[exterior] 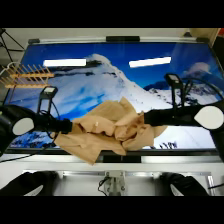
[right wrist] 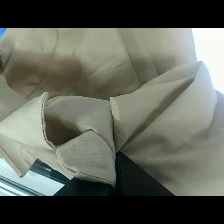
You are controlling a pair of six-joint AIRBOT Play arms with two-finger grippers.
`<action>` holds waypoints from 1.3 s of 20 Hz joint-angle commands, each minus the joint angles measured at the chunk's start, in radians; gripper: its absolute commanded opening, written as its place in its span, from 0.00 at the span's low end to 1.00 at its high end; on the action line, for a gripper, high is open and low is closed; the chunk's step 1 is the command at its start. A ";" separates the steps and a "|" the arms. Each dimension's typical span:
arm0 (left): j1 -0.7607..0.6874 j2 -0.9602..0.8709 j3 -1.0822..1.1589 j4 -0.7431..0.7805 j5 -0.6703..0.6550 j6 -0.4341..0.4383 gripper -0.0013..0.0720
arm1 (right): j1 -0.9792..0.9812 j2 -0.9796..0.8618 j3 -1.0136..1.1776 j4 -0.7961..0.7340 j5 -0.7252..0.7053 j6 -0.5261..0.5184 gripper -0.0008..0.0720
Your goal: Fold the shirts.
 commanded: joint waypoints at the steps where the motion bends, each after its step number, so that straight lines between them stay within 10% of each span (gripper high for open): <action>1: 0.000 0.000 0.000 0.000 0.000 0.000 0.69 | 0.000 0.000 0.000 0.000 0.004 0.001 0.09; 12: 0.000 -0.002 0.000 0.001 0.059 0.001 0.69 | 0.000 0.000 0.000 0.000 0.013 0.008 0.09; 14: 0.000 -0.003 0.000 0.002 0.066 0.021 1.00 | 0.000 0.000 0.000 0.000 0.019 0.008 0.09; 18: 0.046 -0.001 0.079 0.047 -0.037 0.139 1.00 | 0.000 0.000 0.000 0.000 0.019 0.018 0.09; 22: 0.350 -0.014 0.290 0.238 -0.114 0.308 1.00 | 0.000 0.000 0.000 -0.001 0.015 0.025 0.09; 26: 0.930 -0.165 0.466 0.096 -0.123 0.505 1.00 | 0.000 0.000 0.000 -0.008 0.010 0.043 0.09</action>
